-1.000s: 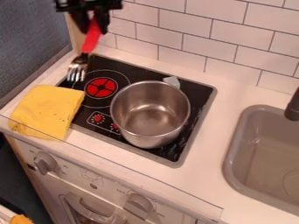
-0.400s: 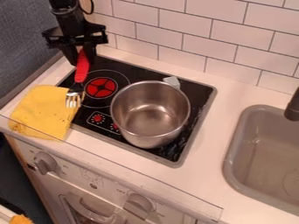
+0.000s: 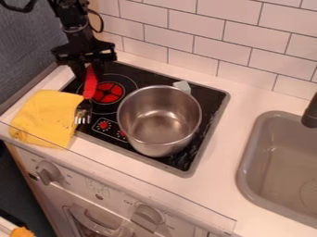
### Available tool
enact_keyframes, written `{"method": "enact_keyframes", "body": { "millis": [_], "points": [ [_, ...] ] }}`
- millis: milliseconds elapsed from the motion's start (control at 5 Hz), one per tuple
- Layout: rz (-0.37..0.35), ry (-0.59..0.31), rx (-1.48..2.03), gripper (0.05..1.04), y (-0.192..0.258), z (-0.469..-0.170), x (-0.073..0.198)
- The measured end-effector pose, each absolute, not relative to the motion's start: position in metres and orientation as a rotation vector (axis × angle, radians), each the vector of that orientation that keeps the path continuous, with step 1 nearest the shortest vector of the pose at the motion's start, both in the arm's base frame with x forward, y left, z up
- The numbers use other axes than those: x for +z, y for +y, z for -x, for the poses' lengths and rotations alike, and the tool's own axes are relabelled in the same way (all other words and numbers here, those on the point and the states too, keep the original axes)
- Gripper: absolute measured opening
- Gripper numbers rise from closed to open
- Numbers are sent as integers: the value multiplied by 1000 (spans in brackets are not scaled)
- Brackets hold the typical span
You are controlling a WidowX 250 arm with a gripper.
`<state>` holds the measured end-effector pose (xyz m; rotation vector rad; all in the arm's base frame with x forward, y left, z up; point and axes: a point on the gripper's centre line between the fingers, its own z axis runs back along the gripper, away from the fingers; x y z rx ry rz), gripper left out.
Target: Take the fork and put it on top of the left burner
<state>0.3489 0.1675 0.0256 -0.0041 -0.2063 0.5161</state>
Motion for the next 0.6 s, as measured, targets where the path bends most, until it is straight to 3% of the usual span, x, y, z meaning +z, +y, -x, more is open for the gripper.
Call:
{"method": "enact_keyframes", "body": {
  "millis": [200,400,600],
  "points": [
    [-11,-215,544,491,170,-349,26],
    [-16,-207,601,791,171,-348,25],
    [-14,-184,593,1001,169,-344,24]
  ]
}}
